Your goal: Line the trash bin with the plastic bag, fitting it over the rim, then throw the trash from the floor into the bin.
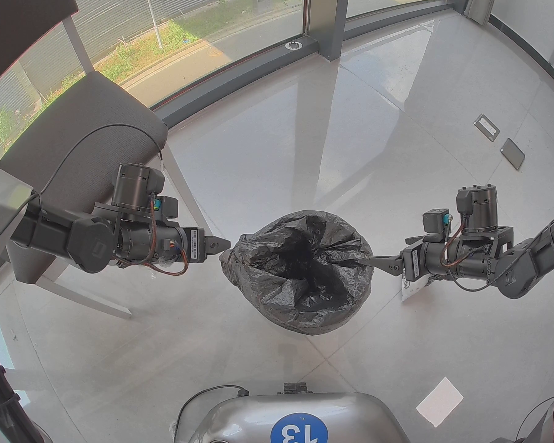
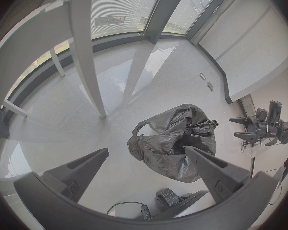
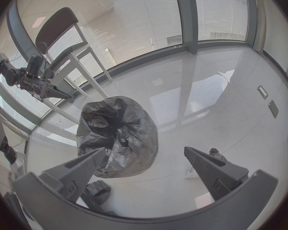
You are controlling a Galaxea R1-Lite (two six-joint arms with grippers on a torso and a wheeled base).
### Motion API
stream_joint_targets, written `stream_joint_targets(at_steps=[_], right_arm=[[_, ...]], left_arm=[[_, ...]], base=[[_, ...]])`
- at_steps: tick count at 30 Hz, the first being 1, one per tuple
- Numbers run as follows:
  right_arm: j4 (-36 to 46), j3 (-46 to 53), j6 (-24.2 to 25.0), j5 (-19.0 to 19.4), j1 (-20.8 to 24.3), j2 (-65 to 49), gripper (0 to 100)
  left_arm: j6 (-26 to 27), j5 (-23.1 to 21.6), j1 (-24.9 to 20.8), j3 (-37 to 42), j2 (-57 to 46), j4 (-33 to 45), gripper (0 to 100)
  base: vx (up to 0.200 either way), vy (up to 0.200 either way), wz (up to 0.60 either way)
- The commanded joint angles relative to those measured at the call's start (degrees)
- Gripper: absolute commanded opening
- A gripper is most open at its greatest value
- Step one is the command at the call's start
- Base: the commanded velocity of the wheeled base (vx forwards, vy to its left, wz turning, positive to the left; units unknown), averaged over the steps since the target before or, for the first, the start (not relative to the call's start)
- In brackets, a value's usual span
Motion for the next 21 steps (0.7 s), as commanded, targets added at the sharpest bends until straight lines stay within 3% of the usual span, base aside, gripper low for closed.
stream_joint_targets(at_steps=[1,3,4,5,6,10,13,21], right_arm=[[-0.2,0.4,-4.0,-0.3,-2.8,0.0,100],[-0.2,0.4,-4.0,-0.3,-2.8,0.0,100],[-0.6,1.8,-10.1,-0.2,-6.9,0.0,100],[-0.6,1.8,-10.1,-0.2,-6.9,0.0,100],[-0.7,2.5,-12.8,-0.2,-10.3,0.1,100],[-0.6,3.6,-15.7,-0.2,-15.0,0.6,100],[-0.7,3.1,-21.0,-0.2,-21.2,2.2,100],[-0.6,-1.7,-24.6,-0.1,-27.0,7.6,100]], left_arm=[[0.0,0.0,-2.2,-0.2,-0.8,-1.3,100],[0.0,0.0,-2.2,-0.2,-0.8,-1.3,100],[0.0,0.0,-3.5,-0.3,-0.9,-2.7,100],[0.0,0.0,-3.5,-0.3,-0.9,-2.7,100],[0.0,0.0,-4.1,-0.2,-1.4,-3.1,100],[-0.1,0.0,-4.6,0.1,-3.2,-3.1,100],[0.0,0.0,-5.3,0.3,-5.9,-3.0,100],[0.0,0.0,-5.4,1.0,-9.2,-3.1,100]], base=[[0.000,0.000,0.00],[0.000,0.000,0.00],[0.000,0.000,0.00],[0.000,0.000,0.00],[0.000,0.000,0.00],[0.000,0.000,0.00],[0.000,0.000,0.00],[0.000,0.000,0.00]])
